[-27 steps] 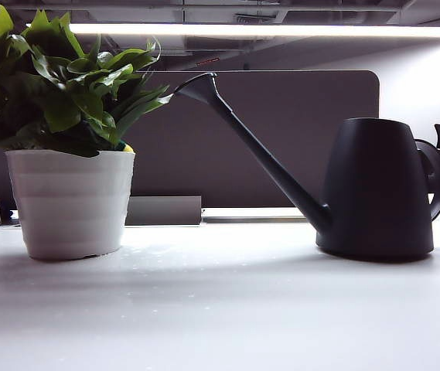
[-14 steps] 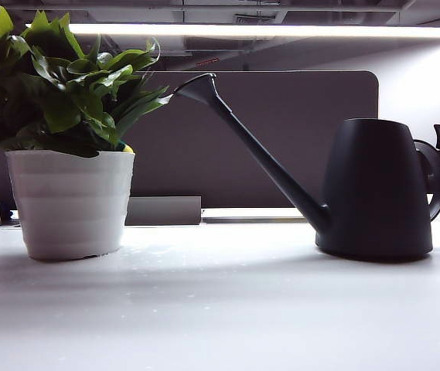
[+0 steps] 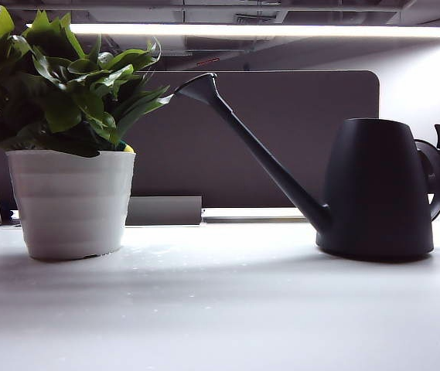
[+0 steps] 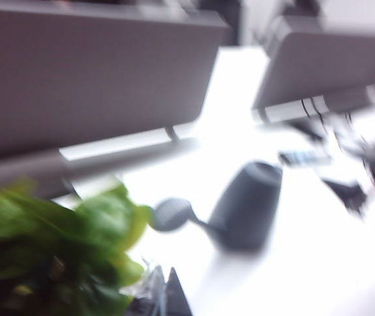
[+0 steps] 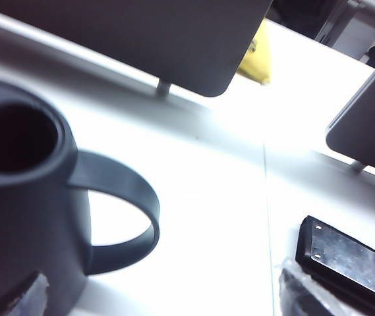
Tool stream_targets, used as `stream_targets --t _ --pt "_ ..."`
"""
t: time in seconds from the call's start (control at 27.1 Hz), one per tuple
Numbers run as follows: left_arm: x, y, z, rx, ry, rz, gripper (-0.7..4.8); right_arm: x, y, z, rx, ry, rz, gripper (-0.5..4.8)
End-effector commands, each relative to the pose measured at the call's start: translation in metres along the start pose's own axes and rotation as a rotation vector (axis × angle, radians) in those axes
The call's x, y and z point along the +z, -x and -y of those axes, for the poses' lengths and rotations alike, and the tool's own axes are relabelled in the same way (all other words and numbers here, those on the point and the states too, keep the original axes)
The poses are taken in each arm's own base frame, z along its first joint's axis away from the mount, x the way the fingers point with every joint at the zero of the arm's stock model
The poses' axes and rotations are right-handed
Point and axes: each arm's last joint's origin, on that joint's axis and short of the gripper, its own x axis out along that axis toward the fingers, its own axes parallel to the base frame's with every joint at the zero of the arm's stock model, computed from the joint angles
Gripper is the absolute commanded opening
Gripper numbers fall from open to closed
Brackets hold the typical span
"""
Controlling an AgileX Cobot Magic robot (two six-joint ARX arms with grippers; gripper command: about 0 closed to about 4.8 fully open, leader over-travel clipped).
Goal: Pick up the watering can from the table, water the potted plant, and put the can back.
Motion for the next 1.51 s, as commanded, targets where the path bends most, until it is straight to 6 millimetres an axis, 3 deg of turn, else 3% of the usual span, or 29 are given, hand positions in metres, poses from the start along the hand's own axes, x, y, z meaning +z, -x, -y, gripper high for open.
stream_targets --t 0.04,0.3,0.44,0.74,1.29,1.51 --pt "0.000 -0.023 0.011 -0.012 -0.040 -0.121 -0.06 -0.004 -0.015 0.000 0.000 0.089 0.009 4.79" --pt "-0.014 -0.075 0.043 -0.001 -0.196 -0.204 -0.06 -0.021 -0.048 -0.003 -0.013 0.130 0.029 4.79" --pt "-0.020 -0.091 0.055 -0.044 -0.226 -0.219 -0.06 -0.033 -0.068 -0.005 -0.031 0.169 0.057 4.79" --pt "-0.024 -0.085 0.069 -0.109 -0.249 -0.240 -0.06 -0.048 -0.091 -0.006 -0.066 0.215 0.092 4.79" --pt "-0.038 -0.076 0.069 -0.120 -0.300 -0.396 -0.06 -0.027 -0.121 0.003 -0.005 0.161 0.190 4.73" --pt "-0.039 -0.076 0.069 -0.109 -0.275 -0.409 -0.06 -0.028 -0.124 0.001 0.037 0.162 0.196 1.12"
